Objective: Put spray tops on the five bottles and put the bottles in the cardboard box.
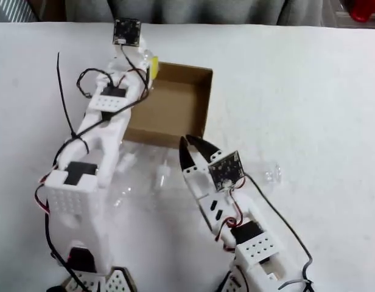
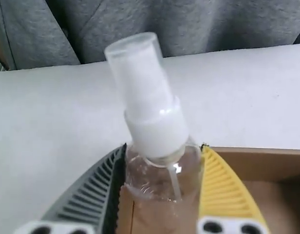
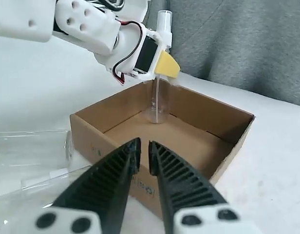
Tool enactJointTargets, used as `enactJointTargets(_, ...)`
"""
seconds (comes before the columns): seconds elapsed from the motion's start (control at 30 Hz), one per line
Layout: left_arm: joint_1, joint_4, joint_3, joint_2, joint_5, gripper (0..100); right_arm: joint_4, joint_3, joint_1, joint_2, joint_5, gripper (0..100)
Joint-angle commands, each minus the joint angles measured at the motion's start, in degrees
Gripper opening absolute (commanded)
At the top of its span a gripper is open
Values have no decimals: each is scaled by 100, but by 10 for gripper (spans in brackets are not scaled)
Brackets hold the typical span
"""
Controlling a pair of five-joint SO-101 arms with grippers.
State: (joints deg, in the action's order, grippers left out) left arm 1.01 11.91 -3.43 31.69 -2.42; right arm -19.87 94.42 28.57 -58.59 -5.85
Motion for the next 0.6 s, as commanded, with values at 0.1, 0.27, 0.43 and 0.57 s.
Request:
enactJointTargets(0.1, 57, 53, -360, -57, -88, 106, 22, -264, 57, -22, -35, 15)
enactJointTargets(0.27, 13, 193, -369, -66, -431, 168, 22, -264, 57, -22, -53, 15)
enactJointTargets(0.43, -110, 211, -413, -110, -879, 217, 22, -264, 57, -22, -53, 15)
enactJointTargets(0.57, -110, 220, -387, -110, -879, 234, 22, -264, 57, -22, -53, 15)
